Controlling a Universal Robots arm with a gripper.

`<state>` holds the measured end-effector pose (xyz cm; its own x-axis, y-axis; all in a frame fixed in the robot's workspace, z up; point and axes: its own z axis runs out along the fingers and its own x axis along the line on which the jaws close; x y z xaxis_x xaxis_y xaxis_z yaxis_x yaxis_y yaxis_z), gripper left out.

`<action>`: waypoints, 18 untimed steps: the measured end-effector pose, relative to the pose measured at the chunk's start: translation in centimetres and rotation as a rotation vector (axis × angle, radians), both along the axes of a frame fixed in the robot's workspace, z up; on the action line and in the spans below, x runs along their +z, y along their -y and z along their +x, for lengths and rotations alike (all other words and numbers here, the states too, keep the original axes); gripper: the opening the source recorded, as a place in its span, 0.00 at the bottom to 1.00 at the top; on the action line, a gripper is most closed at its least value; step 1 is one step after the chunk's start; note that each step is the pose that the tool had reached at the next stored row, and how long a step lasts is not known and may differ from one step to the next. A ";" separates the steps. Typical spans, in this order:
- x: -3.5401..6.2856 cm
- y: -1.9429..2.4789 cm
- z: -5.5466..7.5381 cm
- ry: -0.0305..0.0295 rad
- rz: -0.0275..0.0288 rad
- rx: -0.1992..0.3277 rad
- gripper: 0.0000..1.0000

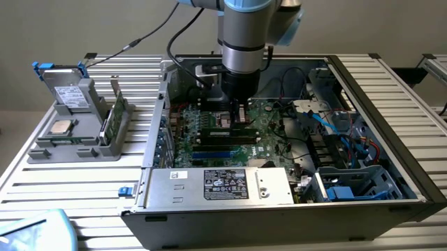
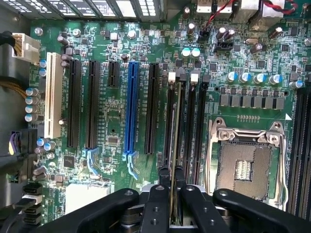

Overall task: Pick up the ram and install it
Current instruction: 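Insert the ram into the slot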

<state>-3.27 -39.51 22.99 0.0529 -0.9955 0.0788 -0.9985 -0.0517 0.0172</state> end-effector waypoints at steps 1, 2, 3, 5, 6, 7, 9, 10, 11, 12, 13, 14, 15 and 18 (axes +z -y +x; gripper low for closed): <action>0.00 0.00 -0.2 0.0071 -0.0001 0.000 0.14; 0.00 0.00 -0.4 0.0144 -0.0002 0.000 0.14; 0.00 0.00 -0.5 0.0226 -0.0007 0.000 0.14; -0.03 -0.01 -0.7 0.0402 -0.0018 0.000 0.14; -0.06 -0.01 -0.7 0.0484 -0.0030 0.000 0.14; -0.09 -0.01 -0.8 0.0555 -0.0045 0.000 0.14; -0.12 0.00 -0.9 0.0598 -0.0090 0.000 0.14; -0.13 0.00 -1.0 0.0600 -0.0112 0.000 0.14; -0.15 0.00 -1.1 0.0602 -0.0140 0.000 0.14; -0.16 0.00 -1.1 0.0603 -0.0165 0.001 0.14; -0.17 0.00 -1.1 0.0602 -0.0194 0.001 0.14; -0.19 0.00 -1.1 0.0602 -0.0218 0.001 0.14; -0.19 -0.01 -1.1 0.0603 -0.0239 0.001 0.14; -0.24 -0.06 -1.1 0.0603 -0.0305 0.001 0.14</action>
